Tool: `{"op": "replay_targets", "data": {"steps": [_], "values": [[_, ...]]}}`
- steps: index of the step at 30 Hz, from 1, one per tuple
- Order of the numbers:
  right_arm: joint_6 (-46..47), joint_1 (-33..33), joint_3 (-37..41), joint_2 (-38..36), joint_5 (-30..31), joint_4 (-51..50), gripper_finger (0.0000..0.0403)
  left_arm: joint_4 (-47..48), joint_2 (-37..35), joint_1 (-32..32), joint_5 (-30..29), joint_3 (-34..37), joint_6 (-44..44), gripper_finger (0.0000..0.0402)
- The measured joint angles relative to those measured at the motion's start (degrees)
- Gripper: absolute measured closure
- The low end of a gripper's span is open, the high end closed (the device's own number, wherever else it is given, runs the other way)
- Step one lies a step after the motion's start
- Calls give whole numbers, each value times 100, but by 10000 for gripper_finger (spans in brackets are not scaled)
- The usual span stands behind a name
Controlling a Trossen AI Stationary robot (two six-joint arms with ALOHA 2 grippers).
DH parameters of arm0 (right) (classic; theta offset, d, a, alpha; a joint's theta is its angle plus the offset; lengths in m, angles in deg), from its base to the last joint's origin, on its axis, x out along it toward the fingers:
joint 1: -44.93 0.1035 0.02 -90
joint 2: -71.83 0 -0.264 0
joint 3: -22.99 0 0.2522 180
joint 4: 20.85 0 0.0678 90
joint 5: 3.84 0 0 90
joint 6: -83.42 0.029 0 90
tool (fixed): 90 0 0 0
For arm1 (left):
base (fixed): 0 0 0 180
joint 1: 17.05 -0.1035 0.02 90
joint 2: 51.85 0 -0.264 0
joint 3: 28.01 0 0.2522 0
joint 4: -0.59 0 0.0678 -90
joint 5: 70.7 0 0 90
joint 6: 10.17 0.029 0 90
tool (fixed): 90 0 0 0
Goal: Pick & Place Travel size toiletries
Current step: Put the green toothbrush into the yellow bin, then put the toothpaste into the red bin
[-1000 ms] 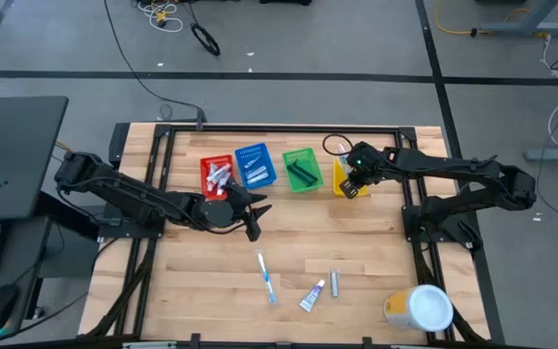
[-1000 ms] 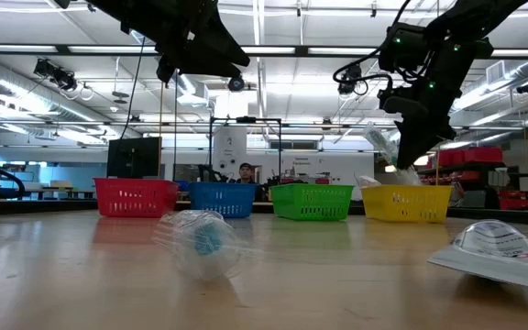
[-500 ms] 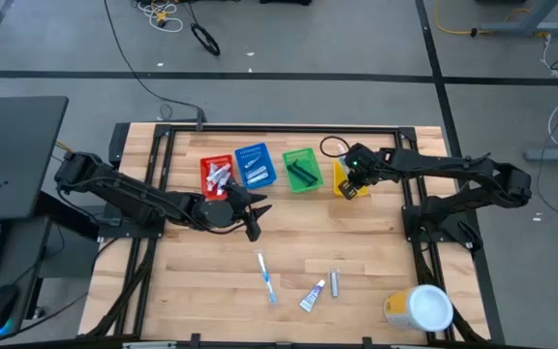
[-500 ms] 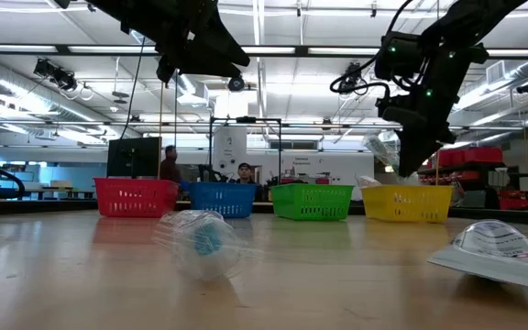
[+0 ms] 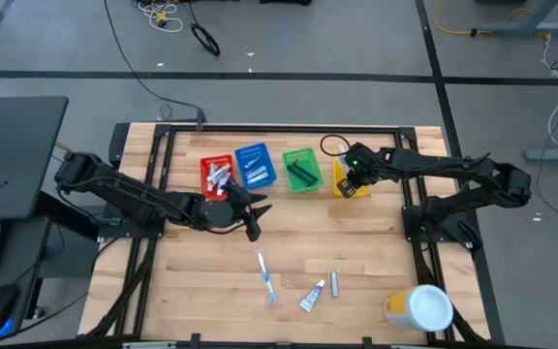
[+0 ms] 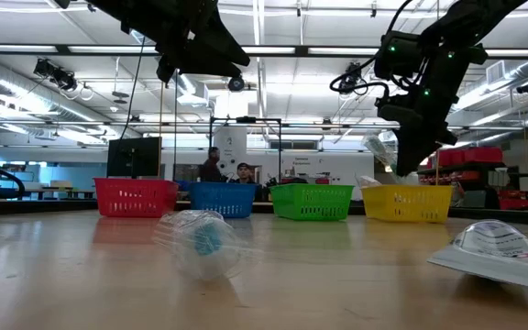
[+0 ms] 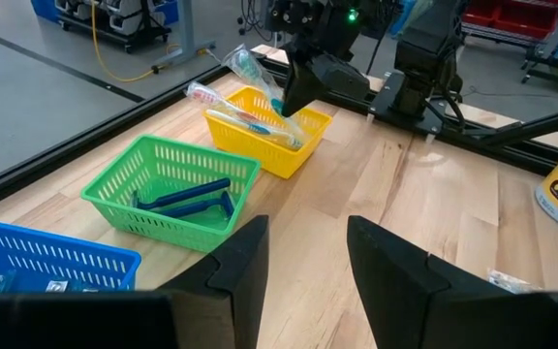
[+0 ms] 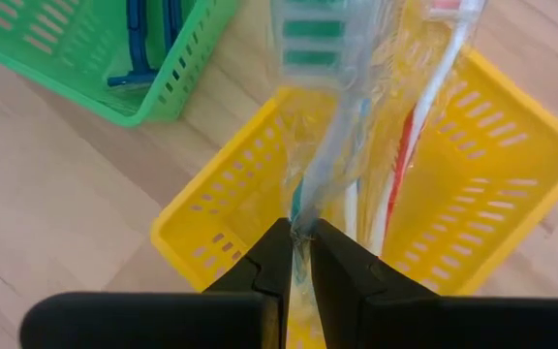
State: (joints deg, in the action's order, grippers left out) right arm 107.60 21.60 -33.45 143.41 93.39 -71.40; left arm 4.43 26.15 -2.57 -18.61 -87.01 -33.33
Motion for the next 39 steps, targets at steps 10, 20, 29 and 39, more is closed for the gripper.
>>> {"op": "replay_targets", "data": {"steps": [10, 20, 29, 39], "values": [[253, 0, 0, 0, 307, -59, 363, -4, 0, -1, 0, 0, 0, 249], [772, -22, 2, 0, 425, -595, 311, -9, 0, 0, 0, 0, 0, 248], [547, -28, 2, 0, 615, 53, 221, -9, 0, -2, 0, 0, 2, 248], [479, 161, 4, -79, 313, 482, 188, -7, 0, -2, 0, 0, 2, 248]]}}
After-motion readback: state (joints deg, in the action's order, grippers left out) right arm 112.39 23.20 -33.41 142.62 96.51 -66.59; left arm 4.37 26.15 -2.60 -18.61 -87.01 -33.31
